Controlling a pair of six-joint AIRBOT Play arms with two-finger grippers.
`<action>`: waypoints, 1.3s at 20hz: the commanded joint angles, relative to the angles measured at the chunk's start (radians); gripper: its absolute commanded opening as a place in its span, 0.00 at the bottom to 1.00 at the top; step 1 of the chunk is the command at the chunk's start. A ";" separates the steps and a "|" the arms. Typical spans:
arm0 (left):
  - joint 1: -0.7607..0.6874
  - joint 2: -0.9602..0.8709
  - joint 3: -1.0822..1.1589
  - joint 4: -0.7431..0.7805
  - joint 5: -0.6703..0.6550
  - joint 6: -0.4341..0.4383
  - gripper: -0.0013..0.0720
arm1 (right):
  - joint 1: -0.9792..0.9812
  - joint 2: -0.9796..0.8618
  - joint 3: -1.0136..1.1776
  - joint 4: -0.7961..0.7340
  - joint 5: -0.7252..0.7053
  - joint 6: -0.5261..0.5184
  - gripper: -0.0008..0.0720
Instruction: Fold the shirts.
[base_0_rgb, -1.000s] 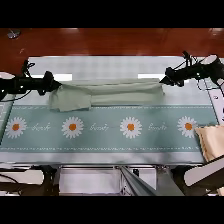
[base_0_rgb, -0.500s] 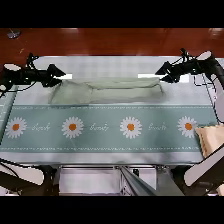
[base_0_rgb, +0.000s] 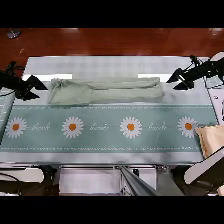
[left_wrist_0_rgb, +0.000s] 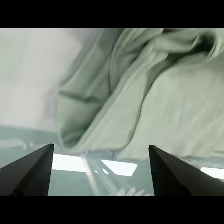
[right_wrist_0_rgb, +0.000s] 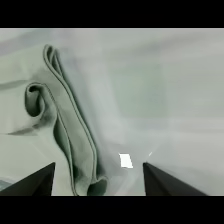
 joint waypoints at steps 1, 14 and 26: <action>-0.032 0.214 -0.204 -0.052 0.243 0.073 0.98 | 0.030 -0.048 0.003 0.026 0.041 -0.012 0.87; -0.557 0.281 -0.347 -0.360 0.407 0.222 0.05 | 0.159 0.084 0.010 -0.051 0.096 -0.021 0.04; -1.056 -0.312 0.235 -0.315 0.459 0.070 0.05 | 0.138 1.025 -0.739 -0.132 -0.035 -0.046 0.05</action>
